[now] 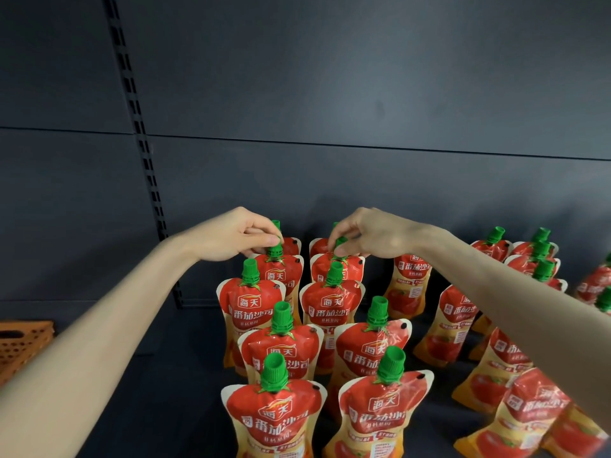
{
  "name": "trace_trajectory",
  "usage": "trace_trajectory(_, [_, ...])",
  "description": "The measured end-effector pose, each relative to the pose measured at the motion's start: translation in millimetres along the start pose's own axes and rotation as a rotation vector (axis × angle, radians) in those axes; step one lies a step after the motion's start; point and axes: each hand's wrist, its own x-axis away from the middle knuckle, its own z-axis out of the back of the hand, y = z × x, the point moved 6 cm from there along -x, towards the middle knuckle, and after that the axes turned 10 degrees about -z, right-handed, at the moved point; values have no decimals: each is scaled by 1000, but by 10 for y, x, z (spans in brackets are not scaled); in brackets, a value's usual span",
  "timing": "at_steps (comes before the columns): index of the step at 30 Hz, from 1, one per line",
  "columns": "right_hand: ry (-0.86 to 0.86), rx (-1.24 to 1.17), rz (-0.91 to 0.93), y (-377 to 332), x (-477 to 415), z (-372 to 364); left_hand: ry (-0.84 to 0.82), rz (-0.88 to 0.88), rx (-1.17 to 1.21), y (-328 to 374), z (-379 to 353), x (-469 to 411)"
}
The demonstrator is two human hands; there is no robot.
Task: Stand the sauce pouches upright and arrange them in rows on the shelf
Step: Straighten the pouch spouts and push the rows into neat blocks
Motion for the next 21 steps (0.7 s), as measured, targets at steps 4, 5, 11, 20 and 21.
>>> trace_trajectory(4, [5, 2, -2, -5, 3, -6, 23, 4, -1, -6, -8, 17])
trace_trajectory(5, [8, 2, -2, -5, 1, -9, 31, 6, -3, -11, -8, 24])
trace_trajectory(11, [23, -6, -4, 6, 13, -14, 52, 14, -41, -1, -8, 52])
trace_trajectory(20, [247, -66, 44, -50, 249, 146, 226, -34, -104, 130, 133, 259])
trace_trajectory(21, [287, -94, 71, -73, 311, 164, 277, -58, -95, 169, 155, 319])
